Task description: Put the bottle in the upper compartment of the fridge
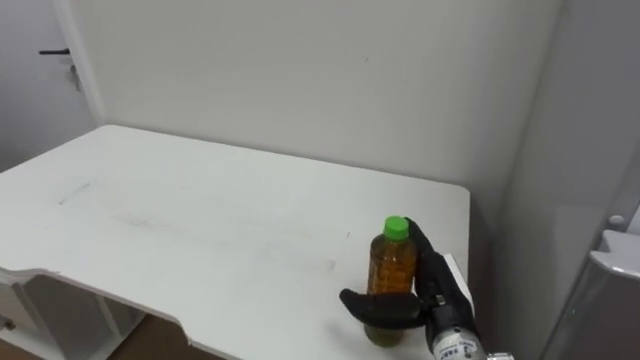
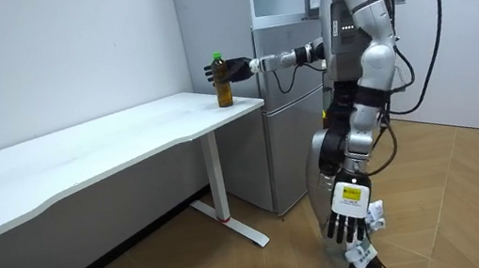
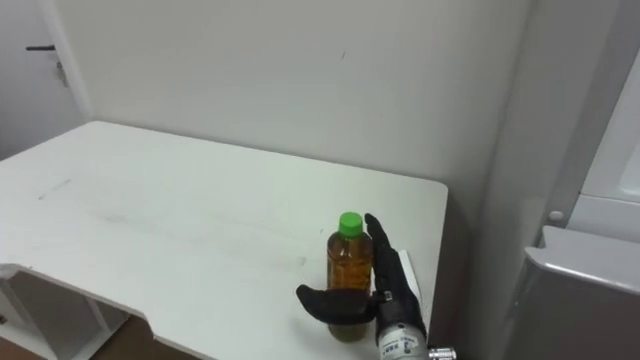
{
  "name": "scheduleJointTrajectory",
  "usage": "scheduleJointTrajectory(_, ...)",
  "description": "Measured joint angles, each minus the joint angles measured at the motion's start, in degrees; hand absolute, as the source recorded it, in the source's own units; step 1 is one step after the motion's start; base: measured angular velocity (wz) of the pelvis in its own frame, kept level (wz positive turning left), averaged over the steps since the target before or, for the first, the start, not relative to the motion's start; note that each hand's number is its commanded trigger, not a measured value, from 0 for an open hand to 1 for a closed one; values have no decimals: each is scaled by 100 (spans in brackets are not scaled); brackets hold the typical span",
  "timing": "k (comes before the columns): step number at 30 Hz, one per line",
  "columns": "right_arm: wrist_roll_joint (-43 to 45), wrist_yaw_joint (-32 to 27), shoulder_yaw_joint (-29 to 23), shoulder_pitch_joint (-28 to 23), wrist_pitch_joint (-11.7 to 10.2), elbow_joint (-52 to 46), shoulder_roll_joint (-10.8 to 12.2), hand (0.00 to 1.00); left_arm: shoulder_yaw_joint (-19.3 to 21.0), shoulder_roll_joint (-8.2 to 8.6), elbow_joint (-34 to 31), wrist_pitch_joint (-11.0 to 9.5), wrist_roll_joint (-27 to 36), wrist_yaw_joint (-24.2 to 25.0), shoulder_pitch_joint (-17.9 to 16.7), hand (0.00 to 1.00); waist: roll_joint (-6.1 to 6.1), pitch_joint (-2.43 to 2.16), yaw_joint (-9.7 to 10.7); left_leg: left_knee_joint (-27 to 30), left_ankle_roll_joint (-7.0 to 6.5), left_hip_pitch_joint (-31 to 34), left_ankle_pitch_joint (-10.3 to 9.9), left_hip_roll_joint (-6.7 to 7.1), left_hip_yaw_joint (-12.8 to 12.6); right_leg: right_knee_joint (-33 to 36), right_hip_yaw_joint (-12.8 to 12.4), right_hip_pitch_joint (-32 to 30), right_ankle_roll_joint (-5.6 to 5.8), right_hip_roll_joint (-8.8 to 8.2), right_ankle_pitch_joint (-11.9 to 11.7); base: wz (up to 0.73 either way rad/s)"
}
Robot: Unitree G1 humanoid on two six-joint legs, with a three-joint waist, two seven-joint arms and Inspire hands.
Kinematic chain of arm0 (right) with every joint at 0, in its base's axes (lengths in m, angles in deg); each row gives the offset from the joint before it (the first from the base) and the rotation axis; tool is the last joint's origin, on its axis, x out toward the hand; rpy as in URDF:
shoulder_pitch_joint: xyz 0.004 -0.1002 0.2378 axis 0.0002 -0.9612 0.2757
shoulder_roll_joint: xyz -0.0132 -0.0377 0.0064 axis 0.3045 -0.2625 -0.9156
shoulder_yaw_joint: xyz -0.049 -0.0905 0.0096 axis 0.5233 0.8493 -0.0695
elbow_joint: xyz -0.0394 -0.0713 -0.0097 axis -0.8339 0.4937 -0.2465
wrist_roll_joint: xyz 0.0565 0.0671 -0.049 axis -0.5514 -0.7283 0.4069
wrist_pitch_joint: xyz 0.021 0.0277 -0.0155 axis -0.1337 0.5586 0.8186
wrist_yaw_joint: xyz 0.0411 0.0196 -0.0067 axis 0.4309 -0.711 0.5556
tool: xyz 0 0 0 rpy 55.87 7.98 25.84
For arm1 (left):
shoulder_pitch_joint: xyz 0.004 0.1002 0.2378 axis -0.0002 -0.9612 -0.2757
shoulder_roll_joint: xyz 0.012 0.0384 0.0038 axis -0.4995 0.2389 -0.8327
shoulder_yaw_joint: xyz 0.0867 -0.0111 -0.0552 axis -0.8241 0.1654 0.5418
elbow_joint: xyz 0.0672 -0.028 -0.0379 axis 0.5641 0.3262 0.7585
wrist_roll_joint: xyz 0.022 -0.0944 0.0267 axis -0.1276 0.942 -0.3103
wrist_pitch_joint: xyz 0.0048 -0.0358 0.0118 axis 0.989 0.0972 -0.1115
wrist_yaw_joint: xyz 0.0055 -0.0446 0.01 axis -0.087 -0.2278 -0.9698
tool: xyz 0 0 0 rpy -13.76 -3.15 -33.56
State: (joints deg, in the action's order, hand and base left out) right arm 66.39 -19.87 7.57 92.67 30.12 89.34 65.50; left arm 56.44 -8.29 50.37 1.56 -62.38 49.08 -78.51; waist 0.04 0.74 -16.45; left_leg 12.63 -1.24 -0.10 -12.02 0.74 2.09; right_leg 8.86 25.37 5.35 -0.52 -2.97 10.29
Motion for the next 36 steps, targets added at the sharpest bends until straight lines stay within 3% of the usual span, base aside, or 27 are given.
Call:
scheduleJointTrajectory(8, -216, -62, -49, 95, 27, 300, 9, 0, -2, 38, -168, 108, -10, 8, -150, 0, 5, -9, -121, 47, -6, 34, 5, 9, 45, 6, 71, 15, 5, -12, 3, 3)
scheduleJointTrajectory(17, -536, -311, -82, 120, 35, 441, -30, 0, -28, 37, -162, 123, -3, -21, -228, 0, 32, -15, -124, 113, -16, 250, 23, 34, 186, 100, 193, -130, 9, -49, 7, 8)
scheduleJointTrajectory(26, -682, -673, -266, 412, 32, 906, -23, 0, -135, 36, -177, 118, 92, -124, -229, 0, 77, 18, -103, 109, -80, 414, 109, 143, 324, 189, 386, -264, 38, -171, 24, 10)
scheduleJointTrajectory(36, -690, -696, -275, 572, 31, 928, -27, 0, -124, 36, -192, 116, 96, -158, -221, 0, 73, 17, -108, 100, -113, 477, 144, 194, 335, 202, 422, -340, 77, -209, 26, 1)
